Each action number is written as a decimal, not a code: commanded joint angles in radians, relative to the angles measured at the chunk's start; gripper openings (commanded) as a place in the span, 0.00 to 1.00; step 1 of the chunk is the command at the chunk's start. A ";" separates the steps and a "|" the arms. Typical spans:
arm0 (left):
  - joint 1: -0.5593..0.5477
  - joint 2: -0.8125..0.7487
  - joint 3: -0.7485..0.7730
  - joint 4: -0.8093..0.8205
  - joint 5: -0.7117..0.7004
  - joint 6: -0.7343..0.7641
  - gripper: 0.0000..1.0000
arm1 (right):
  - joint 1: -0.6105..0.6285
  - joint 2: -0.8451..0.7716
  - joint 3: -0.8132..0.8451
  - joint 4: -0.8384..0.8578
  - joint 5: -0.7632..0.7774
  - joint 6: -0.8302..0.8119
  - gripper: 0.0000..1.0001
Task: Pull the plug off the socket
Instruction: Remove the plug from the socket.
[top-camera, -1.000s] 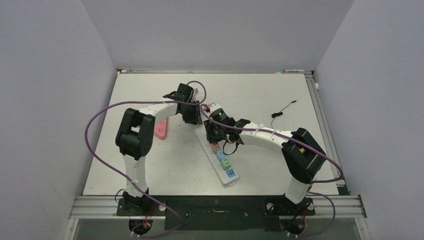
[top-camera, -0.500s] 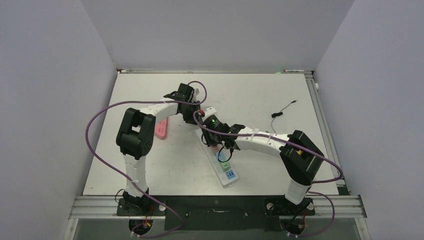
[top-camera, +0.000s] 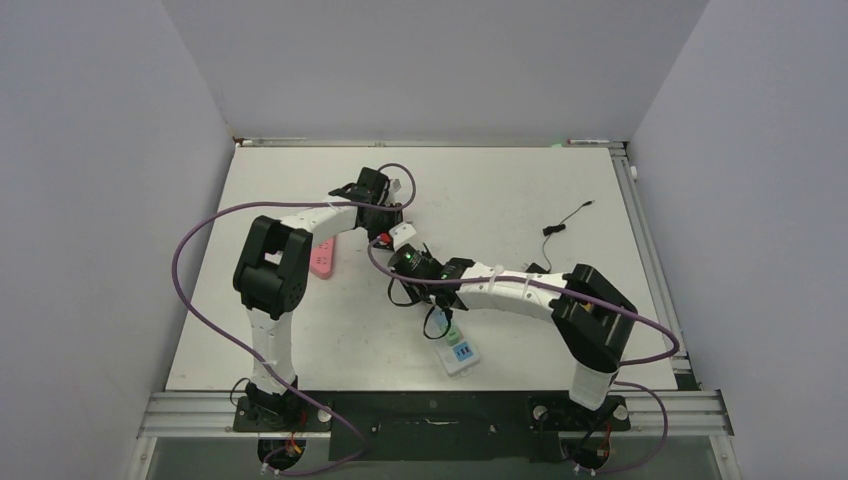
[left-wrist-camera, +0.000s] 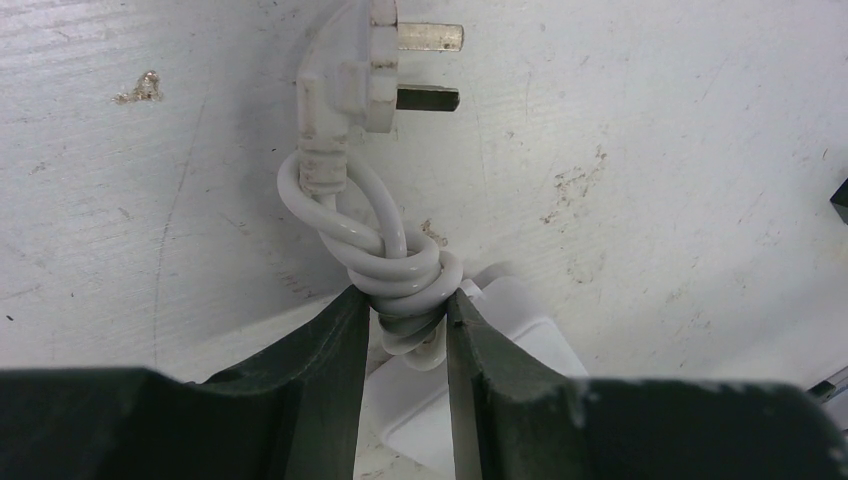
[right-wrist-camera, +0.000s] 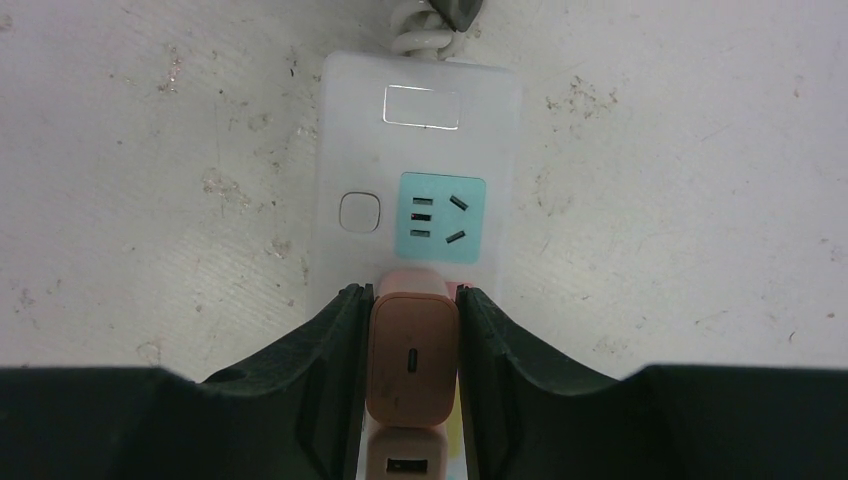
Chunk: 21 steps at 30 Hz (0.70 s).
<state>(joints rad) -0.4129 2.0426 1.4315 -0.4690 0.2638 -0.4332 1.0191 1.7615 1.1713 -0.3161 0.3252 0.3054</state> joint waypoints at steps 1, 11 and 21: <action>0.016 0.041 0.010 0.001 -0.100 0.038 0.00 | 0.051 0.013 0.069 -0.060 0.101 -0.049 0.05; 0.016 0.042 0.010 0.000 -0.101 0.039 0.00 | 0.050 0.014 0.073 -0.045 0.067 -0.028 0.05; 0.017 0.045 0.011 -0.001 -0.103 0.039 0.00 | -0.081 -0.064 -0.019 0.071 -0.224 0.030 0.05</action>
<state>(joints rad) -0.4126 2.0426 1.4315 -0.4686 0.2607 -0.4328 0.9859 1.7721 1.1858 -0.3298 0.2707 0.3031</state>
